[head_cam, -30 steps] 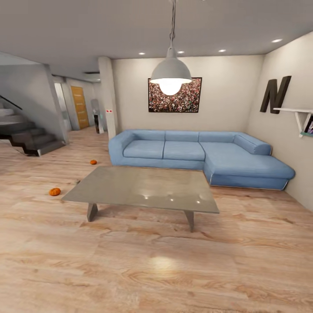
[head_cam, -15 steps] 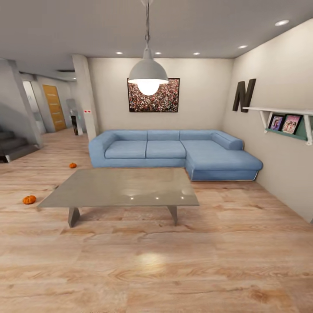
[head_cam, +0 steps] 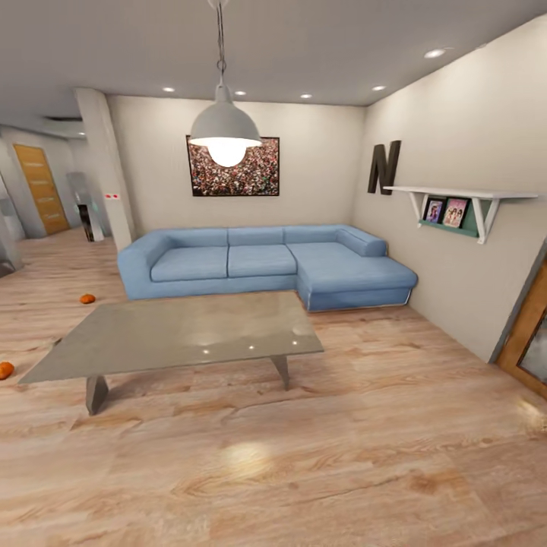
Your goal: Place each of the two pumpkins and all three candles from the living room inside a cabinet in the living room (use any cabinet), then make sure every cabinet is closed, and position the cauldron so it is next to a table in the living room.
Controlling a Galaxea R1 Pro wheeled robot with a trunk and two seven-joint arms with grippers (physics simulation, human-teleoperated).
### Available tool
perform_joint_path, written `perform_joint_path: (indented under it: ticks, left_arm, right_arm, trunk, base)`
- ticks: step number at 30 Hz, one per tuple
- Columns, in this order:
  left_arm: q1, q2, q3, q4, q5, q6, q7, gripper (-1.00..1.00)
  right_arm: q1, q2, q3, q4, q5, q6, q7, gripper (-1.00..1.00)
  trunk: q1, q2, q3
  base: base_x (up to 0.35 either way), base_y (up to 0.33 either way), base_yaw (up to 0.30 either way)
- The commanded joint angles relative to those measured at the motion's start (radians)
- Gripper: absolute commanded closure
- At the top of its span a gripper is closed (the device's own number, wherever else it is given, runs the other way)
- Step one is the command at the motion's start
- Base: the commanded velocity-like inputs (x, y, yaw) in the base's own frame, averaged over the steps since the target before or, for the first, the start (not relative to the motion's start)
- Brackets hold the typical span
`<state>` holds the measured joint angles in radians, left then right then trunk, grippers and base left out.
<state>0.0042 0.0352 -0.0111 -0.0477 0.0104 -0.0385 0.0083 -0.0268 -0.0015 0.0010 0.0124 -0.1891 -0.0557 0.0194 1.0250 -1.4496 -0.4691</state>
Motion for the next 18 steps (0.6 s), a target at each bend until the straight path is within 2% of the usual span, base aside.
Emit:
perform_joint_path:
  ticks: [1,15,18]
  left_arm:
    - [0.000,0.000,-0.001,-0.002,0.001,-0.002,0.001,-1.00]
    - [0.000,0.000,-0.002,-0.025,-0.001,-0.002,0.008,-1.00]
    - [0.000,0.001,-0.003,-0.043,-0.002,-0.002,0.014,-1.00]
  right_arm:
    - [-0.001,0.000,0.001,0.001,-0.008,-0.004,0.002,-1.00]
    - [-0.001,0.000,-0.001,0.001,-0.011,-0.005,0.002,-1.00]
    - [-0.001,-0.001,-0.001,0.001,-0.025,-0.005,0.002,-1.00]
  trunk:
    - [0.000,0.000,-0.001]
    - [0.000,0.000,-0.001]
    - [0.000,0.000,-0.001]
  base:
    - [0.000,0.104,-0.277]
    - [0.000,0.014,-0.277]
    - [0.000,0.000,-0.277]
